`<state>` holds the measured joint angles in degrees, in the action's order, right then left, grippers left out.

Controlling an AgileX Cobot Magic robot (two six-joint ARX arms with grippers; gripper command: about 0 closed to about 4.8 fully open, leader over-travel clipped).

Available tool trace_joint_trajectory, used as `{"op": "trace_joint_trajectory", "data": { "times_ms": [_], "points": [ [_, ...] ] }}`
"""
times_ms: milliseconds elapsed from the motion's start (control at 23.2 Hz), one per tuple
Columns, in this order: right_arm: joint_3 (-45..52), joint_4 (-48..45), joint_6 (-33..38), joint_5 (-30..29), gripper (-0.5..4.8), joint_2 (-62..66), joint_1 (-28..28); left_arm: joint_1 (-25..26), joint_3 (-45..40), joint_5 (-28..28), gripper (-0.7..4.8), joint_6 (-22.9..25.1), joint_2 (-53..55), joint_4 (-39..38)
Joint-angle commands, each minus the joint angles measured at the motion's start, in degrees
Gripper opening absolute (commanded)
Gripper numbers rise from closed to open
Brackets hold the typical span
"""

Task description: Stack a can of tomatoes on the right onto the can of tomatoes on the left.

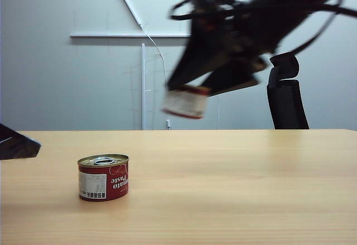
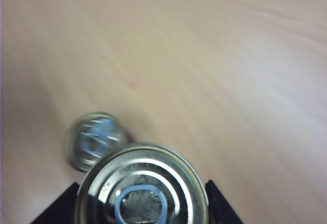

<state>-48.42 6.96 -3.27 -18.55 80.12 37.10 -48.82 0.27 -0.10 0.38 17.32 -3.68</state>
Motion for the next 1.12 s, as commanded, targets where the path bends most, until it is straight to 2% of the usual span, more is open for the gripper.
{"op": "trace_joint_trajectory", "data": {
  "times_ms": [43,258,430,560,689,775,1119],
  "points": [
    [-3.6,-1.2,-0.2,-0.7,1.71,4.0,3.5,1.2,0.2,0.1,-0.04,0.0,0.1,0.7],
    [-8.3,-1.0,-1.2,-0.3,1.71,10.6,8.4,3.2,0.2,0.1,-0.04,0.0,0.0,0.7],
    [-10.6,-0.3,-1.8,4.0,1.71,13.7,11.7,3.7,0.2,-0.1,-0.04,0.0,0.0,0.7],
    [-11.3,-0.4,-3.0,4.7,1.71,15.1,13.2,3.5,0.2,-0.1,-0.04,0.0,0.0,0.7],
    [-11.6,-0.3,-3.5,6.6,1.71,15.8,14.4,3.5,0.2,-0.1,-0.04,0.0,0.0,0.7],
    [-11.6,-0.7,-3.4,10.1,1.81,16.0,14.8,3.5,0.2,-0.1,-0.04,0.0,0.0,0.7],
    [-11.6,-0.7,-3.5,12.4,1.81,16.1,14.7,3.5,0.2,-0.1,-0.04,0.0,0.0,0.7]
  ]
}}
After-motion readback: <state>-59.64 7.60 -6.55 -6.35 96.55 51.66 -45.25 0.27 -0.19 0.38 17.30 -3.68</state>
